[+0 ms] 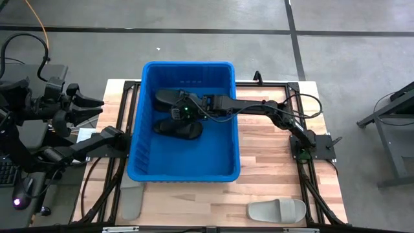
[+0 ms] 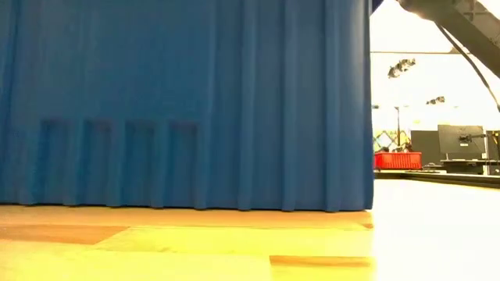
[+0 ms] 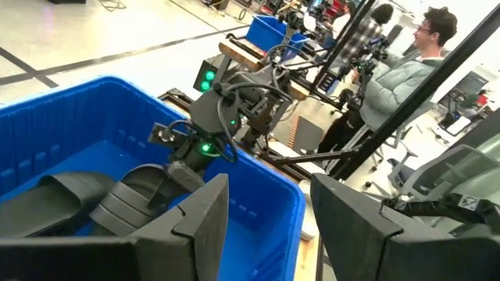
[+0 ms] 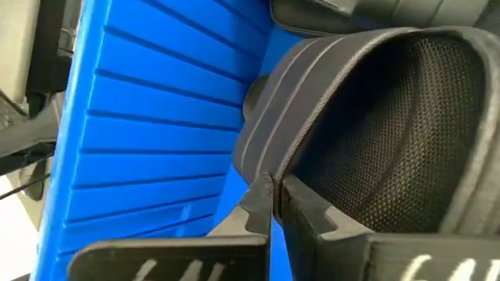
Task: Pick and place slides into bin
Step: Put the black slide into the blue container
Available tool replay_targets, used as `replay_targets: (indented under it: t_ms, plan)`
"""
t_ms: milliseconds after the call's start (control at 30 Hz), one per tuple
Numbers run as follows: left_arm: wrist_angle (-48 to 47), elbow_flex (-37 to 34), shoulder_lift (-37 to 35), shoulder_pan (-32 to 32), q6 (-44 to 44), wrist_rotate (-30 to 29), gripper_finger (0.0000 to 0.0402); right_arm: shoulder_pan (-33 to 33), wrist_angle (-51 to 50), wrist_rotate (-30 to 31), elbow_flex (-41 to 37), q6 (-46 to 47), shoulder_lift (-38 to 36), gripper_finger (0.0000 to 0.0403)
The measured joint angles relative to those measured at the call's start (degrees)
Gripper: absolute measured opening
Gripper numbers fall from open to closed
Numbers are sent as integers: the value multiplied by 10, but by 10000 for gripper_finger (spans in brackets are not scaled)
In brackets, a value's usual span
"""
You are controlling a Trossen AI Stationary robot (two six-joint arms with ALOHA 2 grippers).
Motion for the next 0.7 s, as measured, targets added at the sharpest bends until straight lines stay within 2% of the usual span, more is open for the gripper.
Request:
replay_targets:
  t_ms: [333,467,700]
  plan:
    - [0,0,0,0,0,0,172,2,45,19,13,-6,1,0]
    - [0,0,0,0,0,0,172,-3,23,6,0,16,1,0]
    - [0,0,0,0,0,0,172,-10,15,-55,-61,26,-5,1]
